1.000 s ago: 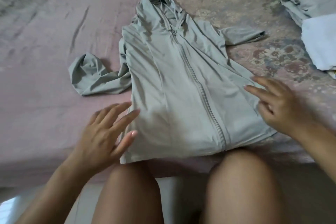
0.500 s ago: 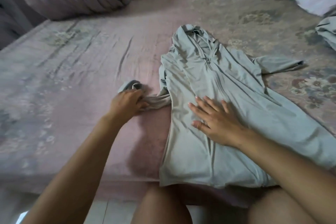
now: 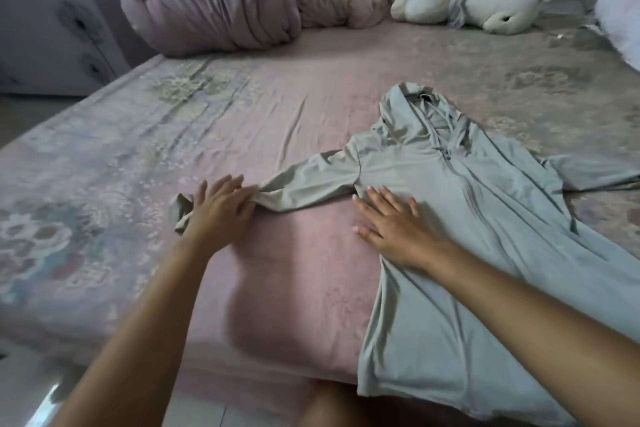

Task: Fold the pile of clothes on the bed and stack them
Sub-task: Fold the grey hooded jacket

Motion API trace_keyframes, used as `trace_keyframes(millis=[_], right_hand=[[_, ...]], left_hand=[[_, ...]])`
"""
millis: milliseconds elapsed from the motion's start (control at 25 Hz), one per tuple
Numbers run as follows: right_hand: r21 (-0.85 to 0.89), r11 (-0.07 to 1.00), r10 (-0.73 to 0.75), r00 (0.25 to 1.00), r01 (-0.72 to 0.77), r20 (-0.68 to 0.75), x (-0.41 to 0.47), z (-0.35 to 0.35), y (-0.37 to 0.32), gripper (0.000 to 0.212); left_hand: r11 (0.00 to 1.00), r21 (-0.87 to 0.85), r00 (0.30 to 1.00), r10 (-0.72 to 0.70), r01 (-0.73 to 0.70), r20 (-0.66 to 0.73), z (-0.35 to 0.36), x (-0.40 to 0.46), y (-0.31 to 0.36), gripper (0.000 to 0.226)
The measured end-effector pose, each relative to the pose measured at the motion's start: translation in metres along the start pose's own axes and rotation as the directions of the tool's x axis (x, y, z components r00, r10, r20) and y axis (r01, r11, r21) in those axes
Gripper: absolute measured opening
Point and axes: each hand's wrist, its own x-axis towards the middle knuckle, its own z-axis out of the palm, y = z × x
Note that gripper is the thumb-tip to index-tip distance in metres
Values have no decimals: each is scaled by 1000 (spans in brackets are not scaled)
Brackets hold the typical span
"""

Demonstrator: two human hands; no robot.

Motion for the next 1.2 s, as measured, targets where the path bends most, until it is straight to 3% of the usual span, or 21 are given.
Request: trace_keyframes(millis=[80, 120, 200, 280, 320, 400, 520, 560, 600, 680, 760, 800, 880, 1000, 1120, 1200], right_hand=[[10, 999, -37, 998, 38, -45, 30, -5, -12, 61], [11, 999, -52, 995, 53, -81, 45, -6, -16, 61], [-22, 997, -72, 979, 69, -189, 70, -4, -15, 56], [-95, 991, -113, 964, 92, -242, 86, -1, -10, 39], [-132, 985, -144, 960, 115, -240, 88, 0, -8, 32], [-137, 969, -237, 928, 205, -288, 86, 4, -2, 27], [-111, 942, -336, 870, 318, -362, 78, 6, 5, 26], [-81, 948, -317, 879, 309, -355, 75, 1, 2, 26], [-29, 963, -259, 897, 267, -357, 76, -5, -1, 26], [94, 983, -111, 923, 156, -368, 89, -15, -8, 30], [168, 983, -17, 941, 78, -337, 113, -25, -14, 32], [161, 986, 0, 949, 53, -314, 125, -29, -15, 34], [105, 994, 16, 974, 8, -226, 146, -32, -13, 38], [23, 999, 31, 984, -28, -173, 164, -31, -10, 28], [94, 995, 51, 973, -31, -224, 176, -31, -9, 18], [158, 986, 92, 946, -43, -312, 180, -35, -5, 17]], left_hand=[[932, -350, 995, -95, 97, 23, -4, 4, -7, 38], [896, -406, 980, -200, 182, -3, -7, 7, -14, 37], [948, -194, 966, -259, 254, -1, -14, 12, -37, 31], [984, 39, 967, -180, 176, 178, -21, 13, -57, 29], [992, 55, 967, -125, 115, 222, -24, 15, -65, 27], [994, -77, 987, -73, 84, 143, -29, 17, -68, 24], [825, -520, 952, -298, 221, -68, -44, 22, -66, 20], [788, -566, 935, -345, 242, -79, -48, 24, -66, 20], [828, -495, 936, -343, 265, -74, -51, 28, -68, 23], [955, -114, 962, -273, 273, 21, -56, 32, -72, 34], [946, 207, 951, -279, 249, 131, -60, 33, -76, 40], [944, 246, 946, -269, 221, 181, -60, 33, -80, 38], [979, 42, 946, -206, 202, 249, -59, 30, -89, 23], [914, -321, 947, -156, 246, 281, -64, 12, -109, 12], [876, -386, 927, -153, 288, 343, -67, -6, -128, 21], [831, -464, 946, -212, 306, 244, -70, -9, -129, 20]])
